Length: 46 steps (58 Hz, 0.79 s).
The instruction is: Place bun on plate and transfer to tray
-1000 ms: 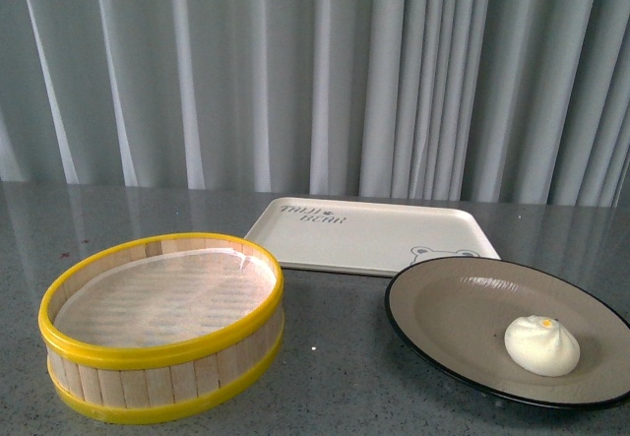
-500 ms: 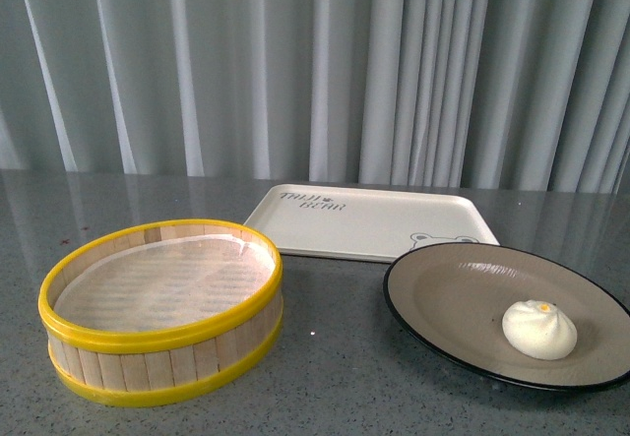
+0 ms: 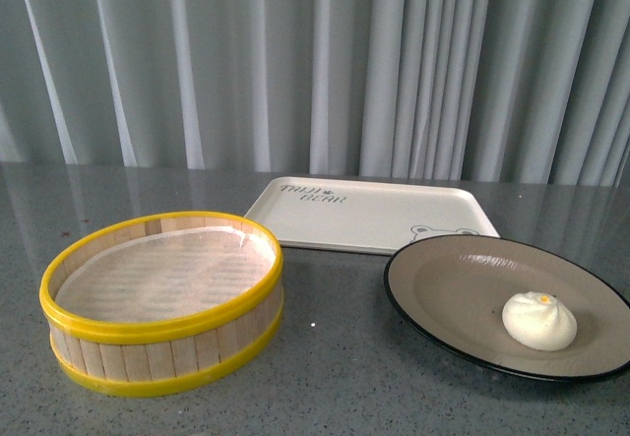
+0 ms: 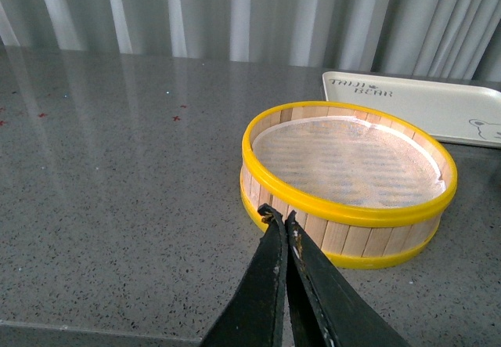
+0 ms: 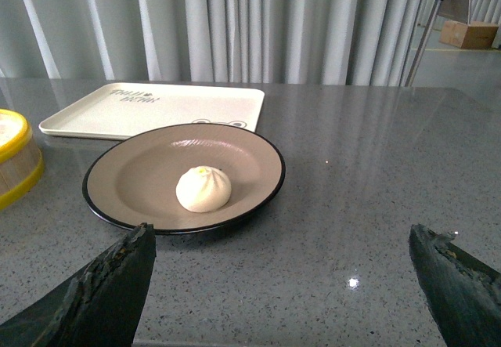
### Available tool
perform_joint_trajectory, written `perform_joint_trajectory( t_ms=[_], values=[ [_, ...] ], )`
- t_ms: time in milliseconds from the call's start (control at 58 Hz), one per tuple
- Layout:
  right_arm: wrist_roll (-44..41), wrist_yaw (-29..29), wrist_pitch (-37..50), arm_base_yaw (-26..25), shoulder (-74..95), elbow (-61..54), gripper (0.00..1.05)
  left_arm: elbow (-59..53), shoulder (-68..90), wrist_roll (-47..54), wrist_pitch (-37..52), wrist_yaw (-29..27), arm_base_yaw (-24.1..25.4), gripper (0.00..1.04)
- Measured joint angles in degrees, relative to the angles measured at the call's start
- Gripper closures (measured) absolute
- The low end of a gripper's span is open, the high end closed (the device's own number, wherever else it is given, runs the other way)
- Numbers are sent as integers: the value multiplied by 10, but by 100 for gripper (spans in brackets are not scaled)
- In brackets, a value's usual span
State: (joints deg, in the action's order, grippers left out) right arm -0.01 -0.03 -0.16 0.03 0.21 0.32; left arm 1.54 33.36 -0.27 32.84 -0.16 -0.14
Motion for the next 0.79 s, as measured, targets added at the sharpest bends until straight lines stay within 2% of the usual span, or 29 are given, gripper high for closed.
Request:
perform_joint_trajectory(
  t_ms=[793],
  values=[
    [0, 0, 0, 0, 0, 0, 8, 0, -207, 0, -200, 0, 0, 101]
  ],
)
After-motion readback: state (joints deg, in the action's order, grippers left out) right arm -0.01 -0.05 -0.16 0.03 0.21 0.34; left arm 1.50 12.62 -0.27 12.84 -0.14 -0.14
